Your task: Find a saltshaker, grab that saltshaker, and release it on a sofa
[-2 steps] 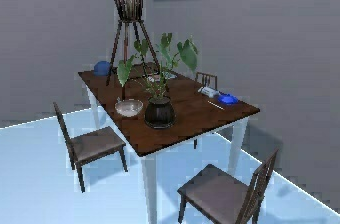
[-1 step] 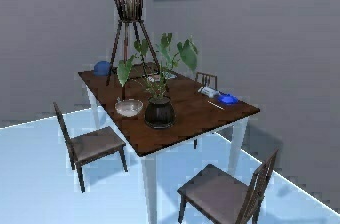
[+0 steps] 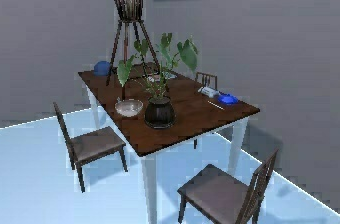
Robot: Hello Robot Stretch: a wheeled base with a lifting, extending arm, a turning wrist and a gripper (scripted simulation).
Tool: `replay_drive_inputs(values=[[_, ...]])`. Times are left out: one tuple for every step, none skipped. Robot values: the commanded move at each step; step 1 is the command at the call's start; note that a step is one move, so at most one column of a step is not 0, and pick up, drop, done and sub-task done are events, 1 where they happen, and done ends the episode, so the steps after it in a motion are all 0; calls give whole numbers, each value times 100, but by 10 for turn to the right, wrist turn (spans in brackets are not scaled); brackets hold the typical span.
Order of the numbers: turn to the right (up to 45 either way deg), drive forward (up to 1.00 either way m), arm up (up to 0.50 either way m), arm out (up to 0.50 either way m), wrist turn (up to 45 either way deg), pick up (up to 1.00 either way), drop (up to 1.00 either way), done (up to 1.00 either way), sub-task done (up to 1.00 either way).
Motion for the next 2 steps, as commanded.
replay_drive_inputs(values=[[0,0,0,-8,0,0,0,0,0],[0,0,0,0,0,0,0,100,0]])
